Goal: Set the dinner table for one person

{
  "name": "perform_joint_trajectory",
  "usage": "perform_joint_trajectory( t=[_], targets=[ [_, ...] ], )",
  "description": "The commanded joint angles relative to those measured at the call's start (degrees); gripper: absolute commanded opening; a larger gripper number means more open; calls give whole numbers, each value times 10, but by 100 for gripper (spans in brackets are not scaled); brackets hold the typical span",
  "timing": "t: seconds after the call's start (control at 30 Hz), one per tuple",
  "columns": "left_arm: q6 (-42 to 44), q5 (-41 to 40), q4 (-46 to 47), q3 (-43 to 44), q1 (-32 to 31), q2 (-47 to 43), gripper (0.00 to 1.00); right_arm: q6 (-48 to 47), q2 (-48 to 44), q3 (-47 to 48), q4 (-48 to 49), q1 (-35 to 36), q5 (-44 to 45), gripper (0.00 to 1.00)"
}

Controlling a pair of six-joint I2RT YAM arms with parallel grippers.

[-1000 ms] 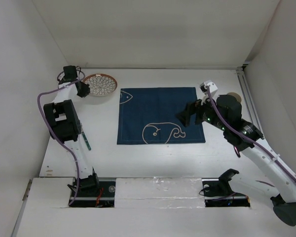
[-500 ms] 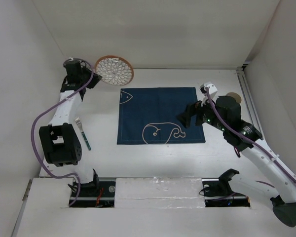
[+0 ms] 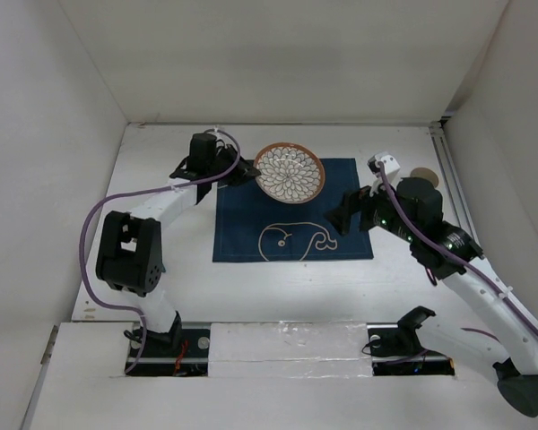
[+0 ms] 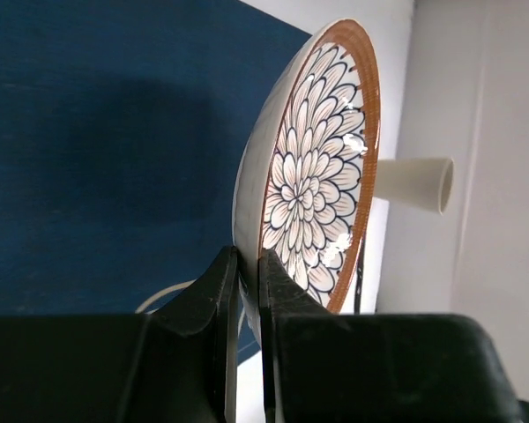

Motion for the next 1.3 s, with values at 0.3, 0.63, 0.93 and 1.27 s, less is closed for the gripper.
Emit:
perform_joint_trajectory(
  t=[0.3, 0.63, 0.93, 1.27],
  targets=[
    [-50, 79, 223, -10, -30, 62, 0, 0, -13, 1, -9, -4, 20, 100],
    [-50, 72, 223, -37, -30, 73, 0, 0, -13, -5, -9, -9, 26, 100],
    [-45, 58, 218, -54, -30, 73, 0, 0, -8, -10, -3, -9, 21, 100],
    [-44, 22, 187, -63, -30, 52, 0, 0, -8, -10, -3, -9, 21, 100]
  ],
)
